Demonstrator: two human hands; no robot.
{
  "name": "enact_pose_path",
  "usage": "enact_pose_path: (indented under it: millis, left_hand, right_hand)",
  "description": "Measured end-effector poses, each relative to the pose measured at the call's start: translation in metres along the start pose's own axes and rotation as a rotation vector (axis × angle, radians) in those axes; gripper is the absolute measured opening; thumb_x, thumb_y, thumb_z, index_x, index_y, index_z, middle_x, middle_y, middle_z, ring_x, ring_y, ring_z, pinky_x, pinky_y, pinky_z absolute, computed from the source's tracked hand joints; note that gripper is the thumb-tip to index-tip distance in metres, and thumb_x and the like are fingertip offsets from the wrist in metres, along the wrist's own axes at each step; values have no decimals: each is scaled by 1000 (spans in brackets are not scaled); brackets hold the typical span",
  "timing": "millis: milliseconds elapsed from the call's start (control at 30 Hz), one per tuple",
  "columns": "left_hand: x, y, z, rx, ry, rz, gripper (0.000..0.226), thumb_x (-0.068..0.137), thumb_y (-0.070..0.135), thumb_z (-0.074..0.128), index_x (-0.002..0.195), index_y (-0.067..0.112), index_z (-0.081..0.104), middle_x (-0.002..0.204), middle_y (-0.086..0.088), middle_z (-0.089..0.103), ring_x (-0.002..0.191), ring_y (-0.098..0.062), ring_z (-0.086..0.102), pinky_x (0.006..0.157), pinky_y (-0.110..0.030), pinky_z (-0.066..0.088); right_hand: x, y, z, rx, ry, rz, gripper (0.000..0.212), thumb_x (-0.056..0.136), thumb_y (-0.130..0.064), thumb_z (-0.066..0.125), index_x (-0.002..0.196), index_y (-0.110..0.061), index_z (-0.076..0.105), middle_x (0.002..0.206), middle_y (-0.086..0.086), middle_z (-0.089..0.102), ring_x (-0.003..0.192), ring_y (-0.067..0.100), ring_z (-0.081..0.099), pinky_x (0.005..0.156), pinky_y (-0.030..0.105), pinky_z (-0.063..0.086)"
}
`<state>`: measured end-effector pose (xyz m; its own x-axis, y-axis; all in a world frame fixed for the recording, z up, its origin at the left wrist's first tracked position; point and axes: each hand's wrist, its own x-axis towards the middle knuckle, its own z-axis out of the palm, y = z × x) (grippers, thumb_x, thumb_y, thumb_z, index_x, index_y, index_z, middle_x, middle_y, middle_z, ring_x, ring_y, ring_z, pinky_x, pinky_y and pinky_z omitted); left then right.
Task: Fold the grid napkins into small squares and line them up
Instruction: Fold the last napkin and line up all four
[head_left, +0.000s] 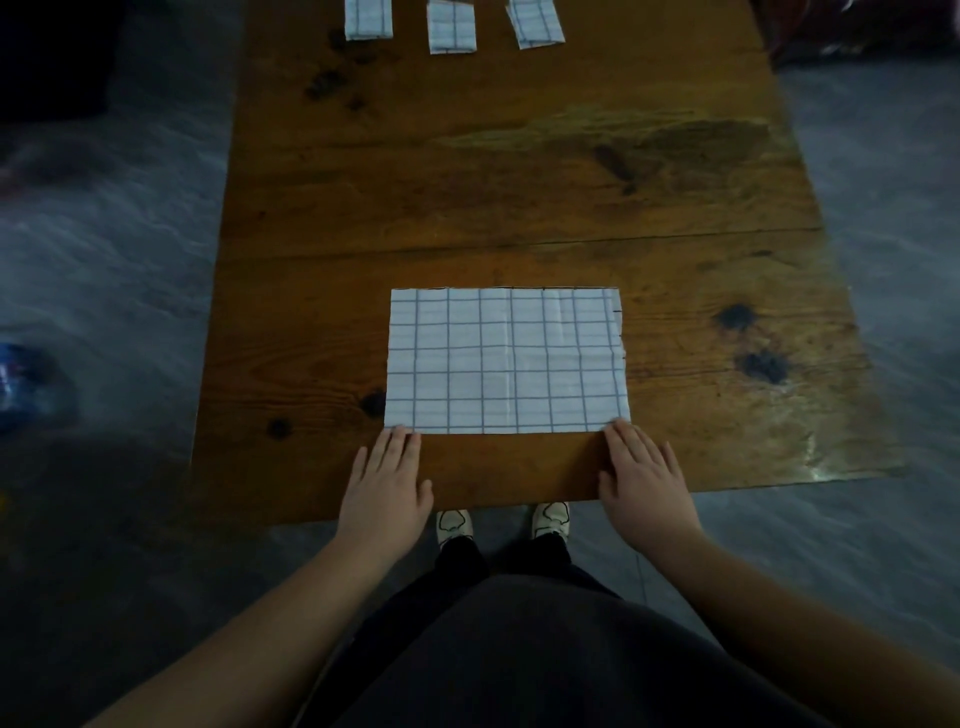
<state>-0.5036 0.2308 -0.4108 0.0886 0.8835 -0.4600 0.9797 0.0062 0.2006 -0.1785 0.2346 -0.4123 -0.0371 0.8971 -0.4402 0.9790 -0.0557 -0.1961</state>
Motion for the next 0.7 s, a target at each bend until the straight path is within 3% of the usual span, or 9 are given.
enact_pose_path:
  millis: [133,267,567,700]
  left_hand:
    - [-1,25,-8,-56,62,78,59,104,34,41,159,18,24,166,-3,21,154,-18,13,125,-38,11]
    - [3,55,-11,-116,52,201,44,100,24,46,144,22,45,145,5,45,137,-12,36,116,-32,30]
    - [26,79,0,-85,14,165,44,98,24,47,141,22,48,139,3,47,131,-15,38,112,-33,31]
    - [28,87,-2,-106,10,106,46,98,25,46,144,21,43,140,1,47,131,-16,39,112,-35,31]
  right_hand:
    - [23,-10,-18,80,70,-37,55,103,-30,43,155,-18,32,166,4,25,154,20,16,127,43,11]
    - [68,-22,-42,102,47,-77,57,102,-27,48,156,-20,33,165,4,26,154,22,16,126,45,16]
    - [171,-37,-85,48,33,-202,54,101,-24,48,153,-20,34,162,6,32,152,25,24,123,48,24]
    - [198,-34,-93,-13,-38,-225,55,104,-28,46,156,-21,29,163,5,29,153,28,20,124,49,19]
